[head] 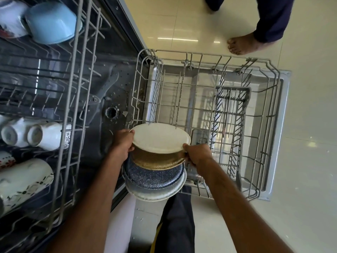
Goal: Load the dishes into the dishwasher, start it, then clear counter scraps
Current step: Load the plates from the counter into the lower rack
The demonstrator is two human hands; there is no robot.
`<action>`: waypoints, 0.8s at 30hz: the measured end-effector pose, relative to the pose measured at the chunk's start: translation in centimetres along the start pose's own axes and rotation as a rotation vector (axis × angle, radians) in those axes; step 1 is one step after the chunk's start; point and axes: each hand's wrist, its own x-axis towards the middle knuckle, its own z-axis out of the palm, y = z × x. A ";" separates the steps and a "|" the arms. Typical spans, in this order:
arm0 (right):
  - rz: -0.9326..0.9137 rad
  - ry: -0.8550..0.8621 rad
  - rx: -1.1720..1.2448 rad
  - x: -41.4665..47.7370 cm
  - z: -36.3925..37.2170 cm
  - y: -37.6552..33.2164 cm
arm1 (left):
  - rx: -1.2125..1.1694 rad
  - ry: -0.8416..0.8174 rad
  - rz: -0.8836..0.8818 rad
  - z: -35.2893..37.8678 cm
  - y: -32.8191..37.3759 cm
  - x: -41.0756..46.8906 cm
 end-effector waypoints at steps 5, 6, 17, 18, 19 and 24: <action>-0.096 0.043 -0.219 1.3 0.4 0.1 | 0.132 -0.012 0.040 0.6 -0.7 0.5; -0.109 0.050 -0.257 1.5 0.5 0.2 | 0.162 -0.003 0.057 0.7 -1.1 0.5; -0.216 0.111 -0.485 1.5 -0.3 0.5 | 0.517 0.103 0.336 0.2 -1.3 -1.0; -0.221 0.122 -0.503 1.1 -0.4 0.5 | 0.559 0.131 0.392 0.3 -1.1 -1.9; -0.226 0.130 -0.516 0.8 -0.4 0.4 | 0.590 0.150 0.437 0.5 -0.9 -3.0; -0.312 0.088 -0.571 -3.0 -1.0 -0.7 | 0.674 0.166 0.529 1.5 0.3 -9.1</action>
